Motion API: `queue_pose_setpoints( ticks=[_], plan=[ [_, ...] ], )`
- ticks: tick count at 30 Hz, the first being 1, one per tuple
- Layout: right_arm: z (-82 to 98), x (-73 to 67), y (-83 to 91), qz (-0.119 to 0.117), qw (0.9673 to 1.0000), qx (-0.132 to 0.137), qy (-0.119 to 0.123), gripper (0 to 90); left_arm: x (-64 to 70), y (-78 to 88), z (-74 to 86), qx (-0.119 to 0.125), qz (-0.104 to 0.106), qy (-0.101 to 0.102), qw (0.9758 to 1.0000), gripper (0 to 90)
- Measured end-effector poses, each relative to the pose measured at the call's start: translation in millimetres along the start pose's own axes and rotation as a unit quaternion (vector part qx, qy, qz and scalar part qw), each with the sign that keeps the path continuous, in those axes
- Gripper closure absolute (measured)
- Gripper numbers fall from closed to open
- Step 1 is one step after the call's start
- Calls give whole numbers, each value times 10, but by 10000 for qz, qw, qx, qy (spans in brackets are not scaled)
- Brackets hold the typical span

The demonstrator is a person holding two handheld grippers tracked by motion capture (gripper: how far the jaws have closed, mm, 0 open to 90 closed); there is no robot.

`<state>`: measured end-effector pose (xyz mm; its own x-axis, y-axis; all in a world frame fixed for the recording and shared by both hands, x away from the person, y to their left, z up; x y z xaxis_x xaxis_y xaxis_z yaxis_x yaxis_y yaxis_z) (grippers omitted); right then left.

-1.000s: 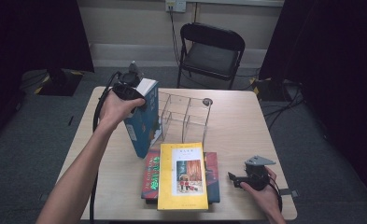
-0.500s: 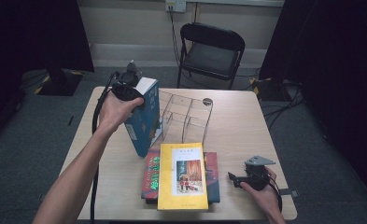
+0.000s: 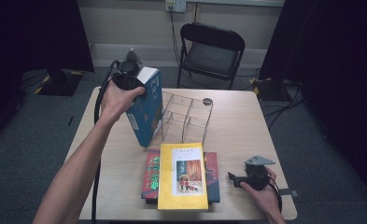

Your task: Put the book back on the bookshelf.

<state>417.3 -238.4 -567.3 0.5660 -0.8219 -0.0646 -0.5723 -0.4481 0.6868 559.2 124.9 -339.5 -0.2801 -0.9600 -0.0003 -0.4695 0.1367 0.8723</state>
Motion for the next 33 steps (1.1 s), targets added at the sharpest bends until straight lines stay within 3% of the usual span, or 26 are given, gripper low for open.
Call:
queue_pose_setpoints(
  ticks=[6,10,12,16,19,23,24,27,30,33],
  plan=[
    [1,0,0,2,10000,11,3,133,9,-231,-47,-47,-42,97,9999,613],
    [4,-3,3,-3,10000,19,-7,133,12,-244,-73,28,-27,73,10000,613],
    [4,-3,3,-4,10000,22,-5,133,17,-256,-63,8,-37,-37,10000,612],
    [6,-8,5,-3,10000,11,-1,133,15,-283,-64,32,10,14,10000,607],
    [8,-14,8,-18,10000,6,3,133,23,-266,-77,168,-19,-84,9998,597],
    [8,-14,7,-24,10000,11,10,133,22,-247,-94,385,-6,-4,9993,581],
    [8,-14,7,-25,10000,15,7,133,2,-221,-116,552,-112,14,9984,569],
    [9,-16,8,-26,10000,15,1,134,-32,-147,-135,732,-215,82,9970,553],
    [9,-16,9,-26,10000,17,2,134,-72,-123,-98,711,-143,96,9973,539],
    [10,-19,9,-27,10000,9,4,134,-101,-98,-73,883,55,149,9960,525]
  ],
)
Point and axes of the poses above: each handheld gripper's, and its own axes: y roughly backward along the jaws, z roughly out of its underside, x roughly to its right, the point moved 10 cm from there along -y, roughly forward along the jaws, and after that the axes turned 6 degrees about -z, right-handed, at the moved point
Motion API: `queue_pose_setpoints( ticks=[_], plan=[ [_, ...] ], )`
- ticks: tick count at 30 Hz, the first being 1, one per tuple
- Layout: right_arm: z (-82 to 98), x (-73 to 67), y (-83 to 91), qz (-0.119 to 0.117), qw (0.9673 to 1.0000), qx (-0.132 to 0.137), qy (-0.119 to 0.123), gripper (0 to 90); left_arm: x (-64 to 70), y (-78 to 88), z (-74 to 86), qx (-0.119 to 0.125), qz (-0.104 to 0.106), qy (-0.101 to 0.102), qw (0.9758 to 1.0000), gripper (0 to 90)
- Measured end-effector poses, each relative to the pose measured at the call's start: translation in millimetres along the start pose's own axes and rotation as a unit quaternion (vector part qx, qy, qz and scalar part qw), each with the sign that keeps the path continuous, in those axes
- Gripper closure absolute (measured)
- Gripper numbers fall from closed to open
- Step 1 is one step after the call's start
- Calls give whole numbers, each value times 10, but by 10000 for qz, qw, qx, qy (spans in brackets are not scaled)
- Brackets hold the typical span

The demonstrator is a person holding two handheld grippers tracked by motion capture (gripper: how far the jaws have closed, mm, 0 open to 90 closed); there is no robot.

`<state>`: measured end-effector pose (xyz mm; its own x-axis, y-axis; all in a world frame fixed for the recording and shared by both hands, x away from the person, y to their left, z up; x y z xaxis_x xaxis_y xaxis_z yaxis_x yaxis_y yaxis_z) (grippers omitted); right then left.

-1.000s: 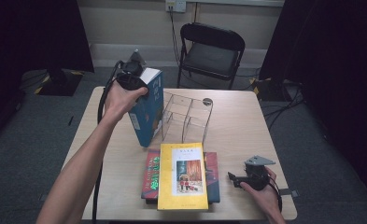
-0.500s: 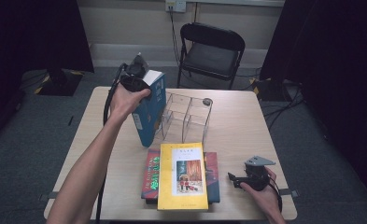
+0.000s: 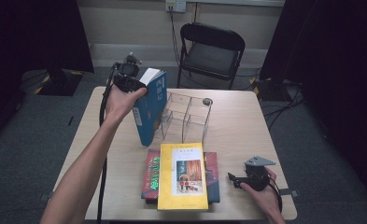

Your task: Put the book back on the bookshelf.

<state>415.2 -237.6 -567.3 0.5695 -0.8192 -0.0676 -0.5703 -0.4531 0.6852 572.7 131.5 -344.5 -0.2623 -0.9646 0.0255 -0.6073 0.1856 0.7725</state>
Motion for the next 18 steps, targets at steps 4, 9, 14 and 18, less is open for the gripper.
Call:
queue_pose_setpoints(
  ticks=[4,9,14,18],
  plan=[
    [0,0,0,6,10000,1,-2,134,-30,48,39,245,190,-89,9995,476],
    [0,-1,-1,-5,10000,-2,6,134,-40,90,114,638,393,-146,9971,429],
    [-1,-1,-1,9,10000,-4,4,134,-44,121,227,969,325,-307,9943,406],
    [-1,-2,-1,10,10000,-7,0,134,-63,144,340,1368,452,-347,9890,403]
  ],
)
Point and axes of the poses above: each handheld gripper's, and its own axes: y roughly backward along the jaws, z roughly out of its underside, x roughly to its right, the point moved 10 cm from there along -y, roughly forward along the jaws, and after that the axes turned 6 degrees about -z, right-handed, at the moved point
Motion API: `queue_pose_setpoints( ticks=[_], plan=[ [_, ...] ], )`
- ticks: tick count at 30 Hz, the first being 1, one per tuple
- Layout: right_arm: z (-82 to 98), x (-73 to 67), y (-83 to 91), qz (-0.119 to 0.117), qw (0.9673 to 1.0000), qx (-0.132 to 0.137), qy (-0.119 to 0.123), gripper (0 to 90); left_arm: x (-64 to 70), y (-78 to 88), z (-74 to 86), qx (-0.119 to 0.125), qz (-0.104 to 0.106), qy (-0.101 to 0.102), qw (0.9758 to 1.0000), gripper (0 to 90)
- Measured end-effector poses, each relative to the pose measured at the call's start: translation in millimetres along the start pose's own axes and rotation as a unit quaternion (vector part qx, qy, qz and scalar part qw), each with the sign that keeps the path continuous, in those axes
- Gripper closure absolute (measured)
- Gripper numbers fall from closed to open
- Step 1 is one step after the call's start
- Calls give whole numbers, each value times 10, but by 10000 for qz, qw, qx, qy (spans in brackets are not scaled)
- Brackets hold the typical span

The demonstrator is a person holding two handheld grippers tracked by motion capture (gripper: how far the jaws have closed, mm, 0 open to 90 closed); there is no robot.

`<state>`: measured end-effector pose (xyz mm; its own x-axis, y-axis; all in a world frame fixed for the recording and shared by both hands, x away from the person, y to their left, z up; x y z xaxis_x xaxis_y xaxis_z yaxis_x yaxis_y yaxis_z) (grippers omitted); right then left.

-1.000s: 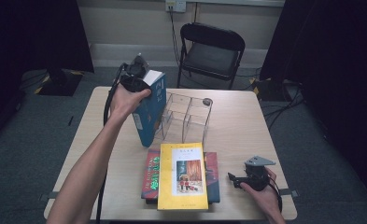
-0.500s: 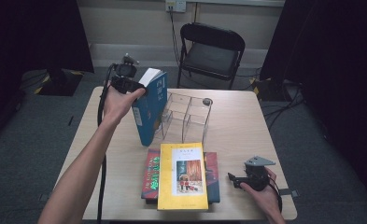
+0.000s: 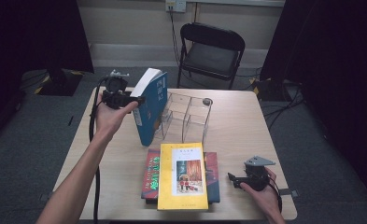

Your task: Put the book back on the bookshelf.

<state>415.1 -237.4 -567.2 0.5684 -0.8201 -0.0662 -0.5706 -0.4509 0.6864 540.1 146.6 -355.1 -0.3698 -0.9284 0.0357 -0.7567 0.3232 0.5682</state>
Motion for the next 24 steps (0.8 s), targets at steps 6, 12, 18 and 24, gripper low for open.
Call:
queue_pose_setpoints(
  ticks=[6,12,18,24],
  plan=[
    [-2,-1,-2,6,10000,-4,-1,133,39,10,227,216,19,-49,9998,413],
    [-3,-2,-4,-1,10000,8,4,133,23,-70,478,455,224,7,9987,440],
    [-9,-3,-11,5,10000,16,6,133,66,-156,662,327,339,-120,9988,467],
    [-9,-4,-11,8,10000,18,5,134,125,-247,886,212,490,-108,9985,476]
  ],
)
Point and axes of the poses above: each handheld gripper's, and its own axes: y roughly backward along the jaws, z roughly out of its underside, x roughly to its right, the point moved 10 cm from there along -y, roughly forward along the jaws, and after that the axes turned 6 degrees about -z, right-handed, at the moved point
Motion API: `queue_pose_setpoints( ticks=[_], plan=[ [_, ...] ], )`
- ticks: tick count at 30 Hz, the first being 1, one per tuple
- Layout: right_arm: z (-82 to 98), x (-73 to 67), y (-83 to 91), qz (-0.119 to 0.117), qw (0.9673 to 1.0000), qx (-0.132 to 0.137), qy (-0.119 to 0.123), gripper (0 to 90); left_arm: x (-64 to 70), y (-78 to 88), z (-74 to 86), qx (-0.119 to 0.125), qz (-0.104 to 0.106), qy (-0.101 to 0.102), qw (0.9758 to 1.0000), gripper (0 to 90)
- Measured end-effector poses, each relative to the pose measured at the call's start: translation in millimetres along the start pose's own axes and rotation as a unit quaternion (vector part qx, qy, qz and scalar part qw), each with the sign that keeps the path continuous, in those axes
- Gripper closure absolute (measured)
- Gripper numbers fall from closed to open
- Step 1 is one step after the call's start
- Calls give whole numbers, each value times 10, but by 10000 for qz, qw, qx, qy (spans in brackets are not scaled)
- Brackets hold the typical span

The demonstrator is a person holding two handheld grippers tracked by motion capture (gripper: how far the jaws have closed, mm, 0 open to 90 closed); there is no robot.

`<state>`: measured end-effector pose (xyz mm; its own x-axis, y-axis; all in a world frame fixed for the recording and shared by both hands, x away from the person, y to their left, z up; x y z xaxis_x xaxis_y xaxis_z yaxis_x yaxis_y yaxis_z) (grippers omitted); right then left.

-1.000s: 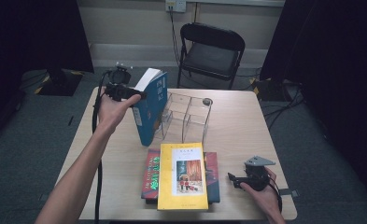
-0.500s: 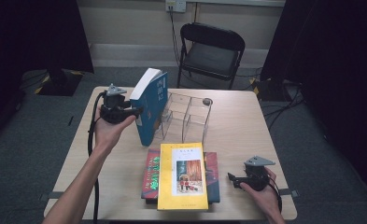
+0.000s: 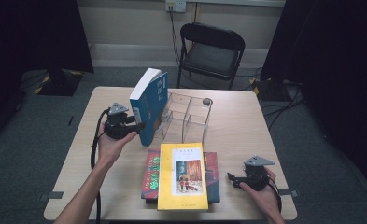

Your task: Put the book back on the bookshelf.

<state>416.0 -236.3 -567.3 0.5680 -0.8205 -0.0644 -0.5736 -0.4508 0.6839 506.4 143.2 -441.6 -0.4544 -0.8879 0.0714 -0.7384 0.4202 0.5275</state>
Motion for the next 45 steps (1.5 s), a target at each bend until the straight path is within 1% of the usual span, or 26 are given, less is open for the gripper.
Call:
queue_pose_setpoints(
  ticks=[2,5,6,7,8,10,13,14,15,17,18,20,23,24,25,27,29,32,34,36,37,39,41,43,44,45],
  plan=[
    [0,0,0,-2,10000,-2,0,133,4,-16,64,-80,78,1,9999,482],
    [0,-1,0,-5,10000,-1,2,133,1,-9,111,-52,208,149,9997,512],
    [-1,-1,-1,-6,10000,-1,3,133,8,-11,126,-51,276,237,9993,513],
    [-1,-1,-1,-8,10000,0,5,133,9,-11,154,-99,319,247,9991,518],
    [-2,-3,-3,-14,10000,1,3,133,8,-16,166,-98,315,235,9992,542],
    [-3,-4,-4,-11,10000,-5,-5,133,14,-20,192,-136,339,245,9990,545],
    [-3,-4,-4,-9,10000,-6,-7,133,41,-22,193,-77,347,349,9988,543],
    [-3,-5,-4,-8,10000,-5,-8,133,52,-23,199,-89,378,332,9987,546],
    [-3,-5,-4,-8,10000,-6,-8,133,52,-17,211,-122,397,265,9988,554],
    [-3,-5,-4,-10,10000,-6,-8,133,71,-8,217,-126,499,273,9983,577],
    [-3,-5,-4,-11,10000,-7,-9,133,80,-5,218,-132,495,288,9983,580],
    [-4,-5,-5,-12,10000,-4,-6,133,90,3,230,-182,517,193,9983,610],
    [-5,-5,-6,-15,10000,-4,1,133,131,9,235,-161,626,257,9976,602],
    [-5,-5,-6,-15,10000,-5,2,133,143,14,244,-188,626,176,9977,601],
    [-5,-5,-7,-14,10000,-5,3,133,157,12,242,-169,623,145,9978,605],
    [-6,-5,-7,-15,10000,-4,4,133,167,15,227,-106,624,166,9979,589],
    [-6,-6,-7,-13,10000,-6,0,134,179,7,216,-86,649,241,9976,575],
    [-6,-6,-7,-14,10000,-4,4,133,185,-2,232,-121,574,190,9981,535],
    [-6,-6,-7,-17,10000,-4,5,133,182,-4,244,-104,474,195,9986,504],
    [-6,-5,-7,-16,10000,-1,7,133,171,12,280,-177,426,154,9988,485],
    [-6,-6,-7,-14,10000,-3,4,134,176,23,297,-222,407,181,9988,482],
    [-8,-8,-8,-2,10000,-8,-14,137,176,72,331,-235,373,207,9988,496],
    [-10,-21,-2,-18,10000,-53,-51,151,190,103,376,-294,439,309,9981,507],
    [-24,-53,6,-86,9999,-70,-111,197,191,128,453,-428,352,210,9982,533],
    [-31,-77,7,-140,9998,-91,-110,207,203,148,485,-472,373,169,9980,538],
    [-35,-101,7,-167,9997,-134,-99,217,241,168,498,-438,479,274,9975,553]
  ],
)
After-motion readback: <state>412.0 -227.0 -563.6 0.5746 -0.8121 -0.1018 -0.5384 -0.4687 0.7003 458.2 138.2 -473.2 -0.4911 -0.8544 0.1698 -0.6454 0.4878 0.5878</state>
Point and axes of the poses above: each handheld gripper's, and its own axes: y roughly backward along the jaws, z roughly out of its underside, x roughly to its right, the point moved 10 cm from there along -y, roughly forward along the jaws, and after that the axes turned 6 degrees about -z, right-handed, at the moved point
